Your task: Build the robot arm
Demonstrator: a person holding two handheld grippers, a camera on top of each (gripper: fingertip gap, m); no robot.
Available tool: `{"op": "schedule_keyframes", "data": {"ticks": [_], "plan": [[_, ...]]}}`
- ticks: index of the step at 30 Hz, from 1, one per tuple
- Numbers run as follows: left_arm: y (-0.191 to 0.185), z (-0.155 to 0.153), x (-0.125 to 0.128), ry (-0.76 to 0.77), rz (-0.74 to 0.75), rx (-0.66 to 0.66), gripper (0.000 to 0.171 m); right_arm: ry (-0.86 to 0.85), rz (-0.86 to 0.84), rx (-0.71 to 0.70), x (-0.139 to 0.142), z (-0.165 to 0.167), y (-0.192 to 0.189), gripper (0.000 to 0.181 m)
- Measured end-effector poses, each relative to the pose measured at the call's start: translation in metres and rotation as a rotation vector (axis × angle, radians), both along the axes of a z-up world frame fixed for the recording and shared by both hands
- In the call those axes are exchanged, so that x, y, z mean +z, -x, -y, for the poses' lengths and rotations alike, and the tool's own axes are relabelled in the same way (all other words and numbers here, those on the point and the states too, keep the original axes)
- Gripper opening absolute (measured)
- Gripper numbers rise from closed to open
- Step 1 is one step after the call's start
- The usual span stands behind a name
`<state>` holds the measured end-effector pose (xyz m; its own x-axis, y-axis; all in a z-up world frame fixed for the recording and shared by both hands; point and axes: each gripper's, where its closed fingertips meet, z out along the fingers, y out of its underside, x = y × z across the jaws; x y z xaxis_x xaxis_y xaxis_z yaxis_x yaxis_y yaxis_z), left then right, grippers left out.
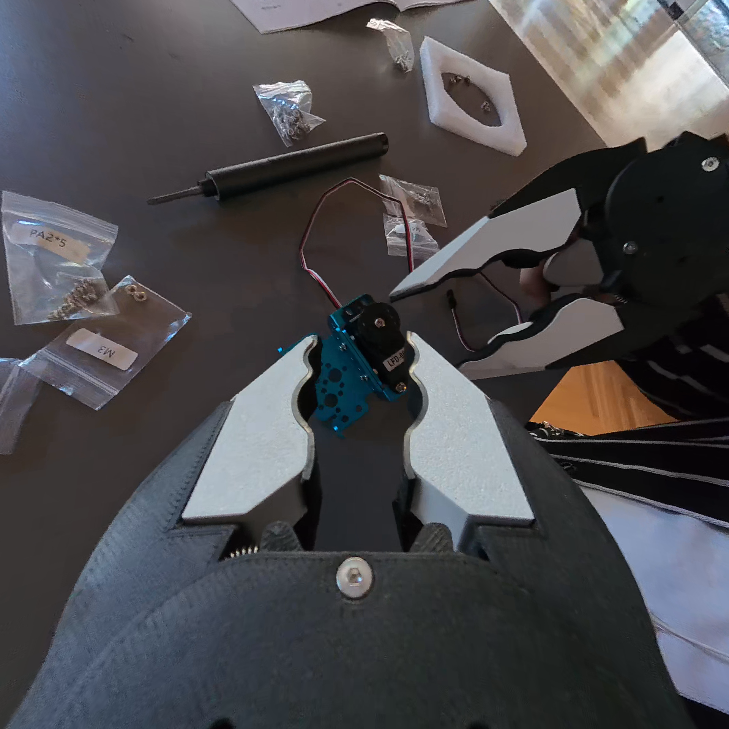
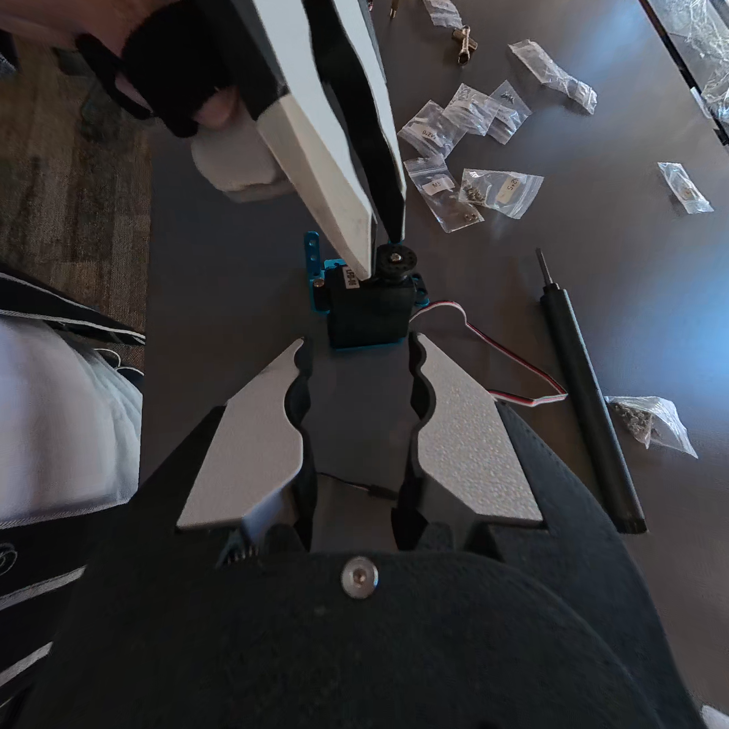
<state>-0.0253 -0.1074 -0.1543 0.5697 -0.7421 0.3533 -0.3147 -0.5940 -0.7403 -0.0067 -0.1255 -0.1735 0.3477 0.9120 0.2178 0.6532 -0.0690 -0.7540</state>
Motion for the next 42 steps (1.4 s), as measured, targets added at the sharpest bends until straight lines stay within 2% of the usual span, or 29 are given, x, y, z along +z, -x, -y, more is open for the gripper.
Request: {"op": "schedule_keyframes", "data": {"ticks": [11,18,20,22,26,28,30,35,42], "plan": [[-0.003,-0.002,-0.004,0.011,-0.018,0.003,0.037,-0.006,-0.059,-0.04,0.021,0.002,-0.025,0.049],[0.002,-0.003,-0.003,-0.019,-0.022,0.017,0.041,-0.043,-0.113,-0.106,0.048,0.004,-0.052,0.05],[0.007,-0.002,0.001,-0.046,-0.03,0.02,0.042,-0.059,-0.111,-0.152,0.056,0.005,-0.075,0.051],[0.014,0.001,0.005,-0.066,-0.024,0.024,0.043,-0.086,-0.073,-0.225,0.061,0.006,-0.113,0.049],[0.029,0.01,0.015,-0.1,0.021,0.036,0.041,-0.059,0.01,-0.409,0.056,0.014,-0.21,0.031],[0.033,0.015,0.019,-0.12,0.033,0.034,0.039,0.022,-0.002,-0.443,0.049,0.026,-0.238,0.02],[0.034,0.017,0.021,-0.14,0.029,0.034,0.038,0.094,-0.04,-0.397,0.041,0.04,-0.237,0.014],[0.027,0.019,0.031,-0.187,0.018,0.029,0.037,0.142,0.007,-0.33,0.0,0.05,-0.222,0.014],[0.026,0.024,0.034,-0.192,0.008,0.06,0.037,0.242,0.024,-0.204,-0.017,0.055,-0.198,0.017]]}}
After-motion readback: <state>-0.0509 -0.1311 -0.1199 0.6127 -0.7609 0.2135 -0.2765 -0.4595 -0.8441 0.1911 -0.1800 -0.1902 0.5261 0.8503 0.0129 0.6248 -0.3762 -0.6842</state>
